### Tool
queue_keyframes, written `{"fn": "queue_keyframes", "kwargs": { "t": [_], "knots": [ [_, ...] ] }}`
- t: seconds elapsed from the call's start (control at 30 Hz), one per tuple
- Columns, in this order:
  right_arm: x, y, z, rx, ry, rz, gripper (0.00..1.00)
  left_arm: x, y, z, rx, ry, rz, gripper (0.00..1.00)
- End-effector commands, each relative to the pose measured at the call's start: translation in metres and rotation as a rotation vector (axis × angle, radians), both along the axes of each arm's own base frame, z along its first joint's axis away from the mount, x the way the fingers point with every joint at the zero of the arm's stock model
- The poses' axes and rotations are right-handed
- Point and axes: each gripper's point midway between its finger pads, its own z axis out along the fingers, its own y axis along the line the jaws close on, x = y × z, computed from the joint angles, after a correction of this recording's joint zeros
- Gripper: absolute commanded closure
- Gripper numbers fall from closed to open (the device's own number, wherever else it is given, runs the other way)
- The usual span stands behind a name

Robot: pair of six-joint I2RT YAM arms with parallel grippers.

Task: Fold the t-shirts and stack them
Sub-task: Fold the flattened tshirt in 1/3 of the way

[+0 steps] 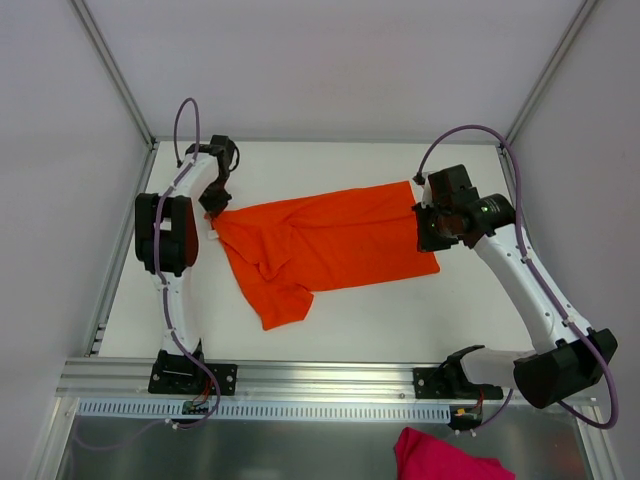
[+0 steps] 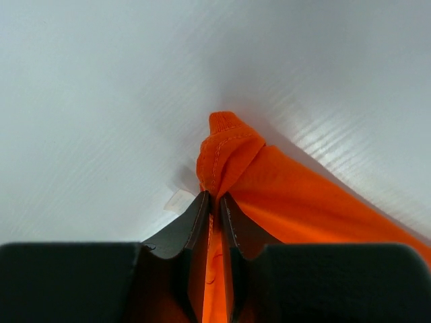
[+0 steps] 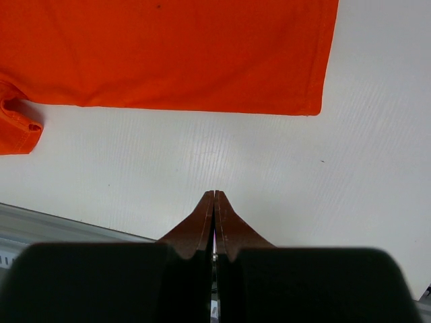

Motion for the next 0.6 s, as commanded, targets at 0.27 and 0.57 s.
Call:
{"fn": "queue_keyframes", "kwargs": {
  "t": [0.27, 0.57],
  "knots": [
    [-0.006, 0.001, 0.008, 0.012, -0.012, 0.008, 0.99, 0.031, 0.033, 0.028, 0.038, -0.078, 0.027, 0.87],
    [-0.004, 0.001, 0.011, 0.008, -0.012, 0.011, 0.99, 0.027, 0.038, 0.013, 0.047, -0.041, 0.009, 0.81]
  ]
}}
